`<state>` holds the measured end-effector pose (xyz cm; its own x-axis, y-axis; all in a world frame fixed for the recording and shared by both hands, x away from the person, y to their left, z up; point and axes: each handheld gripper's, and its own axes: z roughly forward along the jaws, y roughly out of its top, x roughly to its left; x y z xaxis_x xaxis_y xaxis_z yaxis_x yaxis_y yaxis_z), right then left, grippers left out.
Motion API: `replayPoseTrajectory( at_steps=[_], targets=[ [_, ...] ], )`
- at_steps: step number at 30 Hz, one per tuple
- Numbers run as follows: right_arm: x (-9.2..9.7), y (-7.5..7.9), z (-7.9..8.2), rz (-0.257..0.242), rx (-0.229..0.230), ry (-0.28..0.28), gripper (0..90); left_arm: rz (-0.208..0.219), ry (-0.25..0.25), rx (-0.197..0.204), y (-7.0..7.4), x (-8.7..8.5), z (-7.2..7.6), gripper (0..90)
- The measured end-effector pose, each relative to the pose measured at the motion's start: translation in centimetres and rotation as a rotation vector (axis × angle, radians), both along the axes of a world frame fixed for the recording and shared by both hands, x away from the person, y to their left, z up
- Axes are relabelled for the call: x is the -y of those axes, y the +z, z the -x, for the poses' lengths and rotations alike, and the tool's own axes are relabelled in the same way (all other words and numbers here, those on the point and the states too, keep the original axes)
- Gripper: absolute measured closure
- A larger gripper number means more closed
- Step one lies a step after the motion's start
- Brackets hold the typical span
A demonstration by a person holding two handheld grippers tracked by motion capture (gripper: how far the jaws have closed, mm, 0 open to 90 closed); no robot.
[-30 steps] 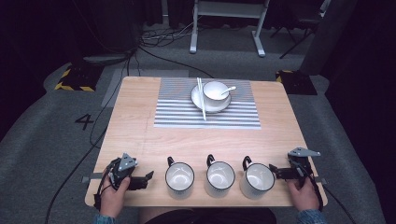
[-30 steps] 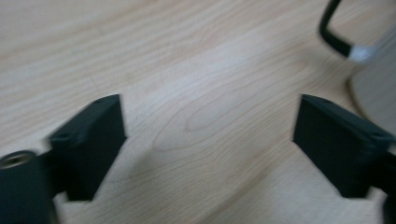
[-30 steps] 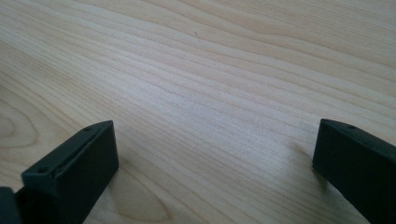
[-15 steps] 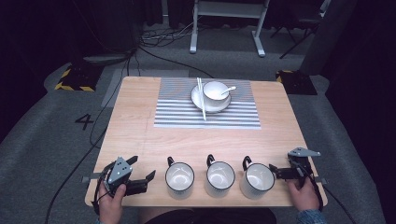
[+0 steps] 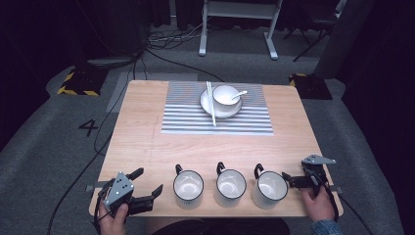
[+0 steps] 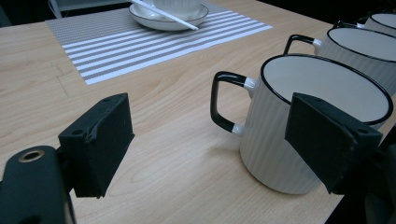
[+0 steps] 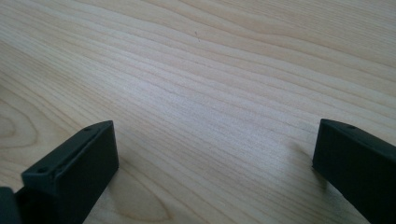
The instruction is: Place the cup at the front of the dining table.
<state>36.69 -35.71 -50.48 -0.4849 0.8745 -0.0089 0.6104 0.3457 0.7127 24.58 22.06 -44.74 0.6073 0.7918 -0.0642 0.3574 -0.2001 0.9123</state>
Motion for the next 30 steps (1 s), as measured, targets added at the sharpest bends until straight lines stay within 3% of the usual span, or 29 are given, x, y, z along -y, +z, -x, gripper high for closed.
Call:
replayPoseTrajectory(
  at_steps=[6,12,21,30],
  targets=[
    [0.0,0.0,0.0,0.001,0.001,0.001,0.4,0.001,-0.012,0.001,0.6,0.5,0.5,15.4],
    [0.0,0.0,0.0,0.001,0.001,0.001,0.4,0.060,-0.045,-0.028,1.4,1.9,1.6,15.4],
    [0.0,0.0,0.0,0.000,0.000,0.000,0.4,0.006,-0.086,-0.020,1.8,3.9,2.4,15.4],
    [0.0,0.0,0.0,0.001,0.002,0.000,0.4,0.021,-0.144,-0.051,1.1,5.8,2.0,15.4]
  ],
)
